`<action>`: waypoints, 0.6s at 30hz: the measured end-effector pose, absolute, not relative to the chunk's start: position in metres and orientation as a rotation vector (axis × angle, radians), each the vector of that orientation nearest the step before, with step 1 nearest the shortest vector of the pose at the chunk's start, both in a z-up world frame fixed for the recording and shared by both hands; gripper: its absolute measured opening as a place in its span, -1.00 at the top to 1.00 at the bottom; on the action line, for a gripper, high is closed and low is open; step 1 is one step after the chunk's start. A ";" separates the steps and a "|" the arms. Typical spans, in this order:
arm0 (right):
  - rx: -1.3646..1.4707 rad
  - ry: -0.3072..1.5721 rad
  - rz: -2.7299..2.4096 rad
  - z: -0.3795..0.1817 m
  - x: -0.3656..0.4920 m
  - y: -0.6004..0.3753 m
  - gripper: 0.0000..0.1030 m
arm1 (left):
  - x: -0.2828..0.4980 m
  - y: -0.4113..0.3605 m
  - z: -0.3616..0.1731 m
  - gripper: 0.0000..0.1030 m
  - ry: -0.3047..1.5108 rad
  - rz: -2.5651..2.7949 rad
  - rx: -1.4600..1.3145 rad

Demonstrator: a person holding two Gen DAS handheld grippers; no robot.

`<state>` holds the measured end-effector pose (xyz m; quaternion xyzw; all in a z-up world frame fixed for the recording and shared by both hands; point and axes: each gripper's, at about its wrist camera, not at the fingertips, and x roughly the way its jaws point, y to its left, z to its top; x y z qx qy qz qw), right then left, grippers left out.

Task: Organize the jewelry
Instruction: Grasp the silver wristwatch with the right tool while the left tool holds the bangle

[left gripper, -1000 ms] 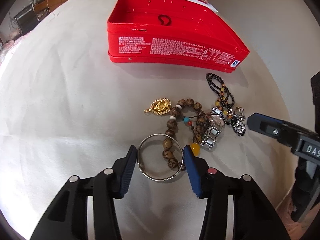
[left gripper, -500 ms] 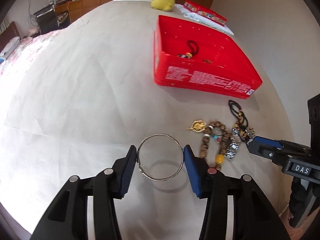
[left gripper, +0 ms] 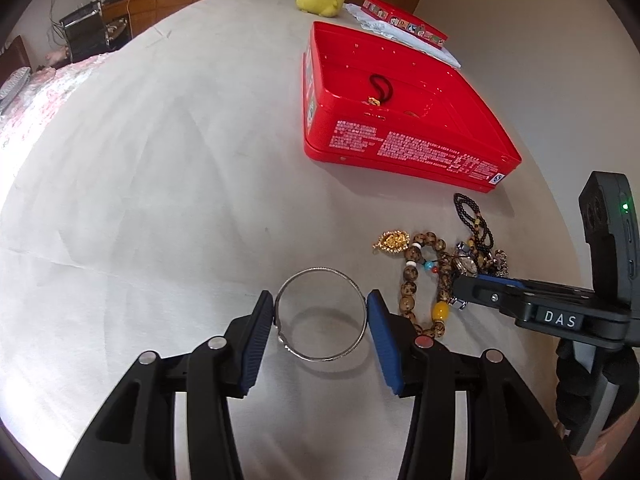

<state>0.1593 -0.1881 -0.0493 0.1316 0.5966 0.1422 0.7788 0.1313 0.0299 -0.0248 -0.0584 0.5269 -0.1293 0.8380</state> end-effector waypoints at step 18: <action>0.171 1.303 0.317 -0.039 0.118 -0.221 0.32 | 0.129 0.020 -0.025 0.06 1.116 -0.309 -0.123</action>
